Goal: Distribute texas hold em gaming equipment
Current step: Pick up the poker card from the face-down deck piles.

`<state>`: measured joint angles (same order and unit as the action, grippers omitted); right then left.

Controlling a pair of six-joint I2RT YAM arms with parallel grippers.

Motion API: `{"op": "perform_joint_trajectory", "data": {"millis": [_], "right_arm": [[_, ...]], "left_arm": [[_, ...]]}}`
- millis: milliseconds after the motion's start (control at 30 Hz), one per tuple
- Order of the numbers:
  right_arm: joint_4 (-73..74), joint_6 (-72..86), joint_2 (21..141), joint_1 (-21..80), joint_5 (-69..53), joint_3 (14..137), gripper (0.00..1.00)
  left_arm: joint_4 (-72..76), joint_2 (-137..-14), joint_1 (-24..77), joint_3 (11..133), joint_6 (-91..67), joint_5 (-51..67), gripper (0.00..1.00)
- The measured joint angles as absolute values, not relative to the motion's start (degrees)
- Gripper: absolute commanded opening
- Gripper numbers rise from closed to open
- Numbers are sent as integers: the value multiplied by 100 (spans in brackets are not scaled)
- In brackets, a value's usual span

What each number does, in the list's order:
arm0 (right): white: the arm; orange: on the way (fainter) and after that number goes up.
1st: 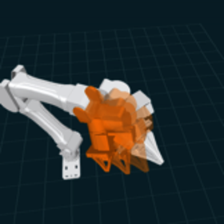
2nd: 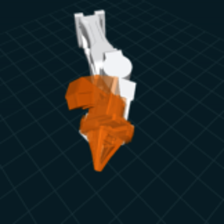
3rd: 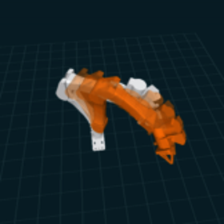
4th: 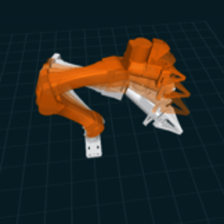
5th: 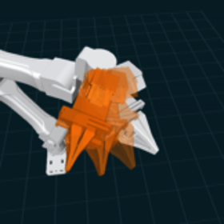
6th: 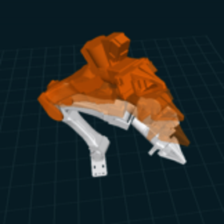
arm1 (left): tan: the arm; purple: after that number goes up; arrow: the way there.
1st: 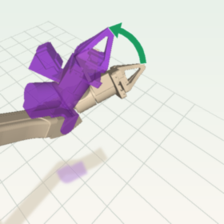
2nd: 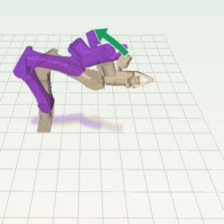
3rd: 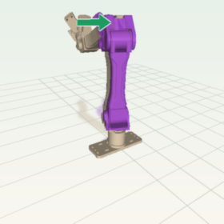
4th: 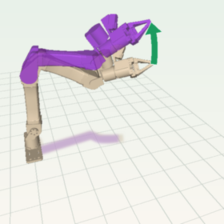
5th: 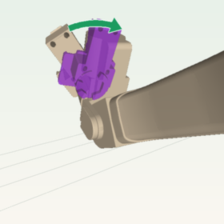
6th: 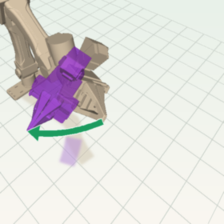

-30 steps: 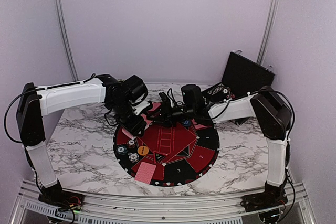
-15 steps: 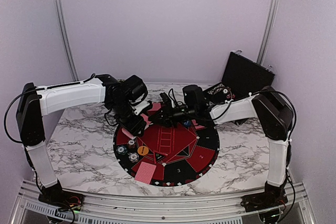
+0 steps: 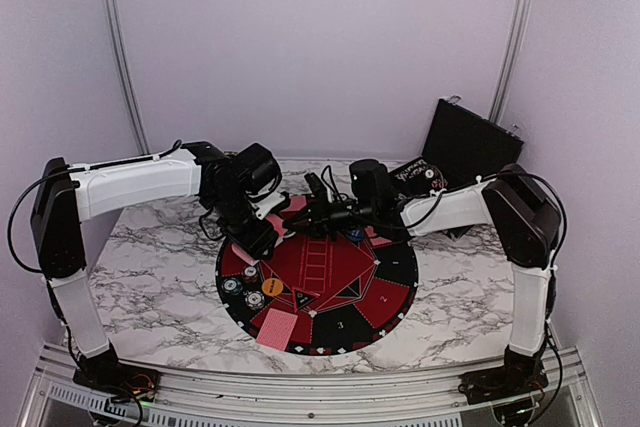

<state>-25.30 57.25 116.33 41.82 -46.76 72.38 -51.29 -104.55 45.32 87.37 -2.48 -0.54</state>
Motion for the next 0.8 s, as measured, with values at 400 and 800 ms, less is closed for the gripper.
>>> {"op": "perform_joint_trajectory", "data": {"millis": [400, 800], "right_arm": [[-2858, 6001, 11445, 3992, -4722, 6930, 0], [-3146, 6193, 11120, 3623, -4733, 6569, 0]], "left_arm": [[-4989, -10453, 4521, 8718, -248, -47, 28], [-4974, -10440, 4440, 8536, -259, -117, 28]]}}
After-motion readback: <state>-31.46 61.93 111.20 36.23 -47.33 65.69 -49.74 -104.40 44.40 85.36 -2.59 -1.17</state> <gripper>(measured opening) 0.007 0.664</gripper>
